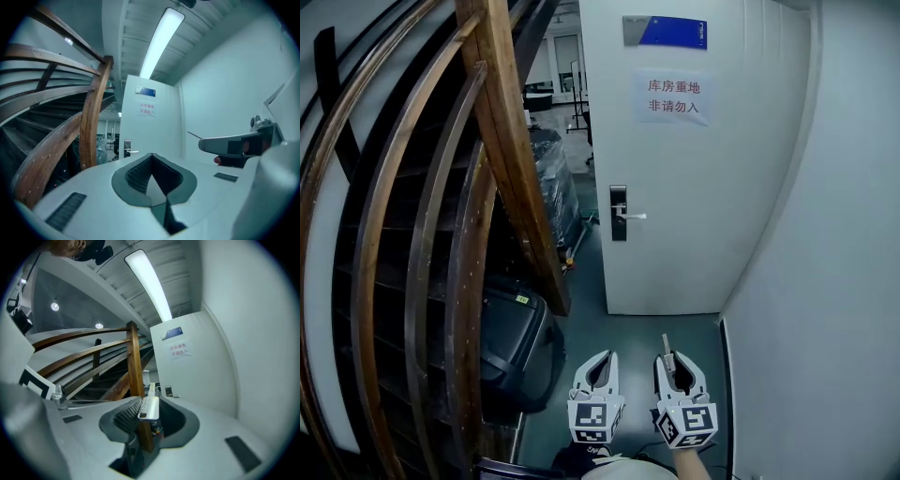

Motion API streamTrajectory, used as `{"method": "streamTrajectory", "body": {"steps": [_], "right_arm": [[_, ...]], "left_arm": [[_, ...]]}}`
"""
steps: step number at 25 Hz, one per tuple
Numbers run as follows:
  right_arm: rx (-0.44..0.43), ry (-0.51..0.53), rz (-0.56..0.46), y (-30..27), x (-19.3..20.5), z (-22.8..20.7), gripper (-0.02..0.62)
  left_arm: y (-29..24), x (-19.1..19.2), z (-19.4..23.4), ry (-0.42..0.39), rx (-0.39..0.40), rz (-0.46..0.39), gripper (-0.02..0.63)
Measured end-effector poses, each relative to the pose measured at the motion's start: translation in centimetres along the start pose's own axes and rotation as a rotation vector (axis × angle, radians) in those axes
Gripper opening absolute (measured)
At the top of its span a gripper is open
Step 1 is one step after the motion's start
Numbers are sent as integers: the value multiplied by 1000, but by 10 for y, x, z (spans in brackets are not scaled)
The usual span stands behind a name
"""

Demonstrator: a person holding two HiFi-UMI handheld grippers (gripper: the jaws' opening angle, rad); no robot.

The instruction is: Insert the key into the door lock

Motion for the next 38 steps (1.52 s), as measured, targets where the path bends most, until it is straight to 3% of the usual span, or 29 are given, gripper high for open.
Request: {"method": "streamTrajectory", "body": {"steps": [21,28,38], "right_arm": [[18,-30,105,-55,36,49,118],[0,-29,138,-86,34,35,118],[-94,1,125,-150,9,-15,118]], "left_arm": [[-7,44,76,51,24,106,1],[-38,48,81,74,27,133,2],[-112,21,93,87,-66,113,2]]}}
Point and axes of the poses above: the fingertips, and each gripper's own axes: y backward along the fingers, z to its left, x out of its underside, the point moved 4 cm from there along y, backward along the fingers, and after that the axes turned 13 degrees about z, right-handed, at the moved point
